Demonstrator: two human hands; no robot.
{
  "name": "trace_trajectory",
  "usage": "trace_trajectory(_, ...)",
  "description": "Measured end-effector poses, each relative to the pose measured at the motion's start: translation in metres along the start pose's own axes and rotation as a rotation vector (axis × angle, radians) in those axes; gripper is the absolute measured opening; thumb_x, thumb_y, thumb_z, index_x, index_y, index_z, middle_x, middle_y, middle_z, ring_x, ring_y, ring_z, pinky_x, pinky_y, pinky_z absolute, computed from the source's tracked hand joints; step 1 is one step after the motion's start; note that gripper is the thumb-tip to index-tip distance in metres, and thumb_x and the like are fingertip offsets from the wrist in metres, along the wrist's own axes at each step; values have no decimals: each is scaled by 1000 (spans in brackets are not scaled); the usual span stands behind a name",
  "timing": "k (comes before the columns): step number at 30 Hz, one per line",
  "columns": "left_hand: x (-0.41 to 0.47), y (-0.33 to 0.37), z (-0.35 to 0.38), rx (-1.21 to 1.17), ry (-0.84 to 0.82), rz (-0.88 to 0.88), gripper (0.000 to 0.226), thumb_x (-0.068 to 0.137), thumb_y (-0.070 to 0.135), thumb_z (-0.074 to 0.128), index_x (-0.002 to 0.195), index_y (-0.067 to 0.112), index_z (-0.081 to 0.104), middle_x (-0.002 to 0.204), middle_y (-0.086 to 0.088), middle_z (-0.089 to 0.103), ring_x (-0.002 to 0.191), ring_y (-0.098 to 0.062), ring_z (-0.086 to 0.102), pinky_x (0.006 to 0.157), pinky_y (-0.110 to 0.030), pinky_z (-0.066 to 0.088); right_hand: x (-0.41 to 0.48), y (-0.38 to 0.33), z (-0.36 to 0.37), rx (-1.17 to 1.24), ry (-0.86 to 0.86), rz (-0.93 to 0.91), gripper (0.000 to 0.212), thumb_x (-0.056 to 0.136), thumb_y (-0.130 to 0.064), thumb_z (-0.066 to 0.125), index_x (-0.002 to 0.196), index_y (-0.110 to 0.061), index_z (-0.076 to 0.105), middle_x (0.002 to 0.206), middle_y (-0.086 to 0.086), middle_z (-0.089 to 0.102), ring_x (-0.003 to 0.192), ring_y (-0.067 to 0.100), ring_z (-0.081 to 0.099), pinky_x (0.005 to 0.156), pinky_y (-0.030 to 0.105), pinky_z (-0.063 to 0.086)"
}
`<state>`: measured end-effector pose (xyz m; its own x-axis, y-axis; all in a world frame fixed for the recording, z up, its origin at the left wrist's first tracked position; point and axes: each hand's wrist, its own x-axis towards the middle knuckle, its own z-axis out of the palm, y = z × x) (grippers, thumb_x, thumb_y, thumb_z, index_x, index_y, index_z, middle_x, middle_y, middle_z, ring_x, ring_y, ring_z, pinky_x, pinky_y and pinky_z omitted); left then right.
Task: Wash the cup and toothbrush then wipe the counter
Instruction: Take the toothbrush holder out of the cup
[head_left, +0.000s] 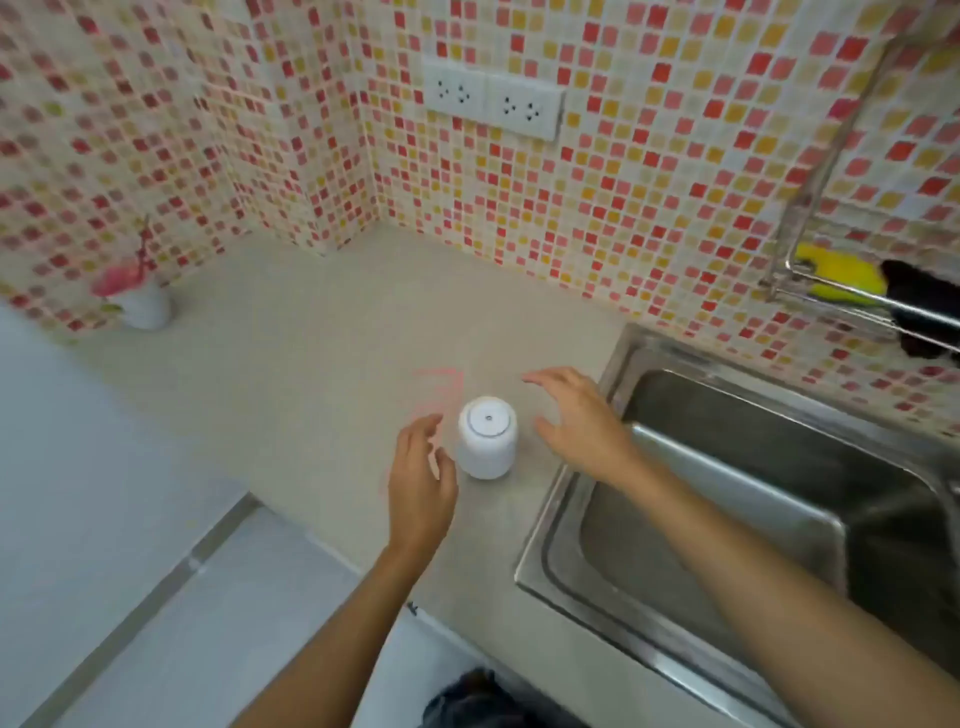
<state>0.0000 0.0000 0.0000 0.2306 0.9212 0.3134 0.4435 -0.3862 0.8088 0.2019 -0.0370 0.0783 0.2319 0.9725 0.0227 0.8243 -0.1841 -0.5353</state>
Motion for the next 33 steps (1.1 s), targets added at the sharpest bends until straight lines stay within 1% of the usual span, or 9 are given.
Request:
trace_trajectory(5,-32,-28,22,-41,-165,-179,52,88,2,54,137,10,40,131,0,46,122,-18,47,101,-21,35,18,-26,42,26,-216,3,67,78,-32,66,140,-35,40,142,1,37,128,26,38,108,40,34)
trace_trajectory(8,-31,-25,35,-121,-186,-162,56,86,0,55,137,17,37,127,9,39,120,-6,40,102,-19,34,19,-25,55,-22,-244,14,72,69,-49,68,134,-45,36,141,-2,34,124,28,42,103,43,39)
trace_trajectory(10,-29,-25,47,-149,-179,-178,57,87,5,59,139,15,36,130,9,39,119,-1,38,102,-15,33,16,-26,59,-46,-217,39,74,68,-53,69,132,-47,33,138,-3,35,118,29,45,97,40,43)
trace_trajectory(14,-19,-28,69,-145,-174,-240,67,87,30,67,143,16,32,135,1,45,122,-12,45,102,-26,42,18,-29,57,-119,-100,132,70,69,-59,67,130,-42,37,123,4,46,104,31,53,83,34,44)
trace_trajectory(18,-9,-28,83,-174,-187,-259,79,81,27,75,143,10,30,138,-7,44,125,-21,45,104,-39,41,23,-32,54,-186,-85,217,69,70,-65,64,128,-37,41,107,5,48,97,31,57,76,30,40)
trace_trajectory(21,-5,-28,86,-147,-219,-261,98,78,32,78,150,11,15,147,-9,38,133,-24,39,109,-36,38,24,-29,53,-177,-78,276,71,69,-69,63,127,-33,45,98,5,47,98,31,57,74,29,36)
trace_trajectory(23,-3,-27,86,-133,-230,-256,106,75,39,79,151,9,11,146,-9,42,131,-22,42,104,-31,40,25,-23,51,-176,-84,297,73,68,-71,63,126,-31,46,103,9,53,101,32,55,75,29,36)
trace_trajectory(31,-6,-30,87,-122,-233,-178,105,78,42,76,151,5,10,136,-8,51,122,-22,52,95,-30,46,27,-1,37,-160,-161,220,81,57,-78,55,124,-32,45,106,9,61,95,27,57,77,33,45)
trace_trajectory(33,-6,-28,86,-130,-246,-185,106,78,41,75,152,7,7,136,-4,51,120,-19,53,90,-26,47,28,-3,30,-174,-213,179,76,60,-72,63,125,-35,44,106,6,57,96,26,55,77,33,44)
